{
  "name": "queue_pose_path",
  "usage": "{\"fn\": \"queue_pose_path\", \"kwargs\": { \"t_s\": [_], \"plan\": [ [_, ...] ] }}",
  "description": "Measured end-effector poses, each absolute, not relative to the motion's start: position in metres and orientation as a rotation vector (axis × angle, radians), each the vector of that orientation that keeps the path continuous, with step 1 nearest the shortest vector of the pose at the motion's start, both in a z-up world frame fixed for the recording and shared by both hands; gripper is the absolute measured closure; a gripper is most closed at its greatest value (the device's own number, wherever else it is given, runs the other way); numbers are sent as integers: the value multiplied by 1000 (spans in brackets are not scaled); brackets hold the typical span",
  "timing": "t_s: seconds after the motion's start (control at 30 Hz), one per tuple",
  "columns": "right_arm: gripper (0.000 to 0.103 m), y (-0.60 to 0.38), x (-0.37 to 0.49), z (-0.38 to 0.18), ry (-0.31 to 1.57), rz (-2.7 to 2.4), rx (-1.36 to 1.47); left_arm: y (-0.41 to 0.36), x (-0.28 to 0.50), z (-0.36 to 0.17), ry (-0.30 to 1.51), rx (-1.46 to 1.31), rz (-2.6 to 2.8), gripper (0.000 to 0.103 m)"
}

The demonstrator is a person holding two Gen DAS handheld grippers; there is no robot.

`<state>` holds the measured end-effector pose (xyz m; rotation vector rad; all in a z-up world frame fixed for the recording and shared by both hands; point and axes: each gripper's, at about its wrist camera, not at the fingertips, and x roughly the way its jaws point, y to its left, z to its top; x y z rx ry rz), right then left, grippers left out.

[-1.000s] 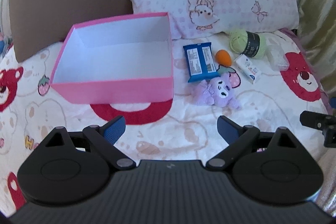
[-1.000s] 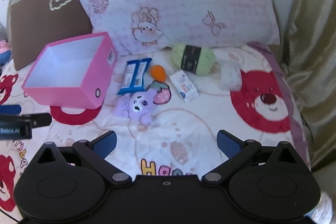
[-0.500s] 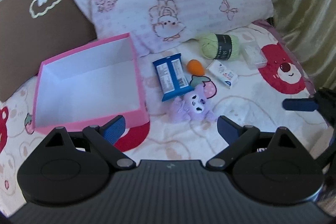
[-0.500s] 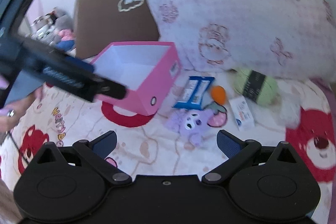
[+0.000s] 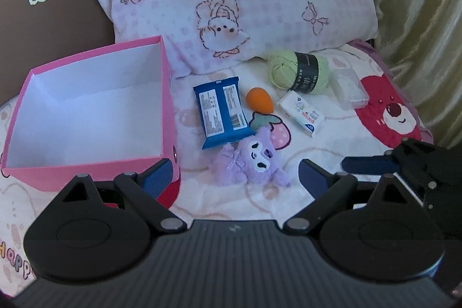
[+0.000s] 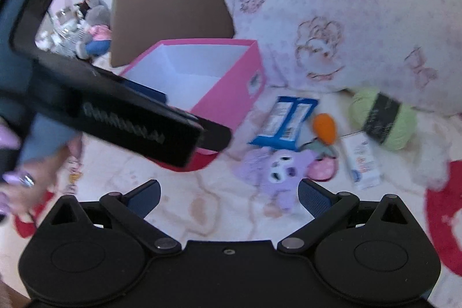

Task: Organize objects
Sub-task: 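Move the right tool toward the purple plush toy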

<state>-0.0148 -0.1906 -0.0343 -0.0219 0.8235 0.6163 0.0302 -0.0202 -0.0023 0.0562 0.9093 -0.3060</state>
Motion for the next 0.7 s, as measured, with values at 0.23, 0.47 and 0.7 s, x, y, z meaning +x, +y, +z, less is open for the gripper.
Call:
{"fn": "queue_pose_path", "kwargs": {
  "t_s": [0.23,0.47,0.7],
  "plan": [
    [1,-190,15,-56,899,634,-23,-19,31,-21,893,44,-327,8],
    [3,-187,6,-74,801,550,-70,-19,40,-37,938,-52,-344,12],
    [7,-197,8,-94,712,489,4,-28,45,-54,909,-17,-340,16]
  ]
}}
